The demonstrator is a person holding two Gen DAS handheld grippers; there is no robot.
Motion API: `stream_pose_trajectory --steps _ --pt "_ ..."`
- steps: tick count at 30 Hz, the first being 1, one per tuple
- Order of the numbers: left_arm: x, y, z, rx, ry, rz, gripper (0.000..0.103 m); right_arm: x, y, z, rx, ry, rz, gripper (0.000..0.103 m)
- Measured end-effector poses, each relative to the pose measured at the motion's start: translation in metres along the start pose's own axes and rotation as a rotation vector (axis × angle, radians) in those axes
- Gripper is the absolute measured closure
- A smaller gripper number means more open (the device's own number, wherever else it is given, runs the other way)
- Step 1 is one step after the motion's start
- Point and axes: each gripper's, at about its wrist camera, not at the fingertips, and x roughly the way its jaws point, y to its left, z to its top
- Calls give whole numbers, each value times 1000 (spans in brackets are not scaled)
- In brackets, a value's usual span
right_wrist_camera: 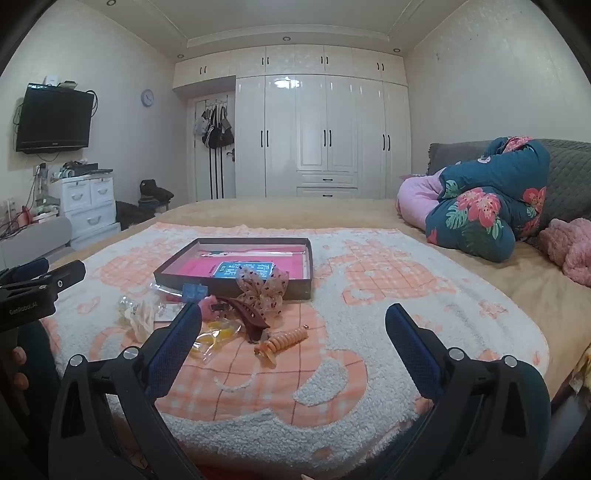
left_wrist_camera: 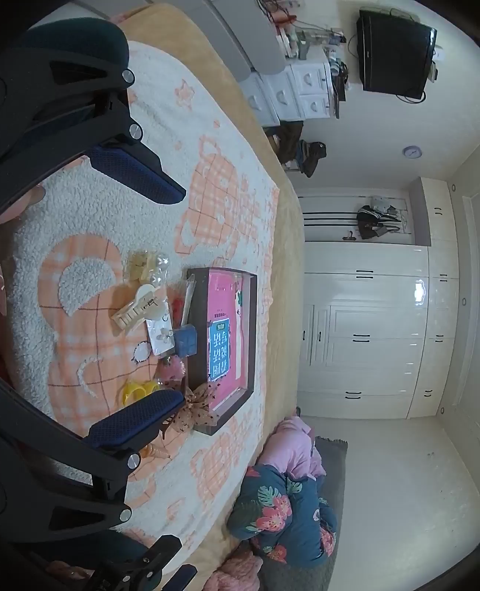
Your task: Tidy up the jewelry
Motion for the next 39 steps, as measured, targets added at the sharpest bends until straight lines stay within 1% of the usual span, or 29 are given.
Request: stream_pose_trajectory --steps 38,39 --pt "0 1 1 4 -5 -3 11 -1 4 -1 -13 6 1 6" --pt "-1 -3 -1 6 -5 -1 11 0 4 -1 -13 5 0 6"
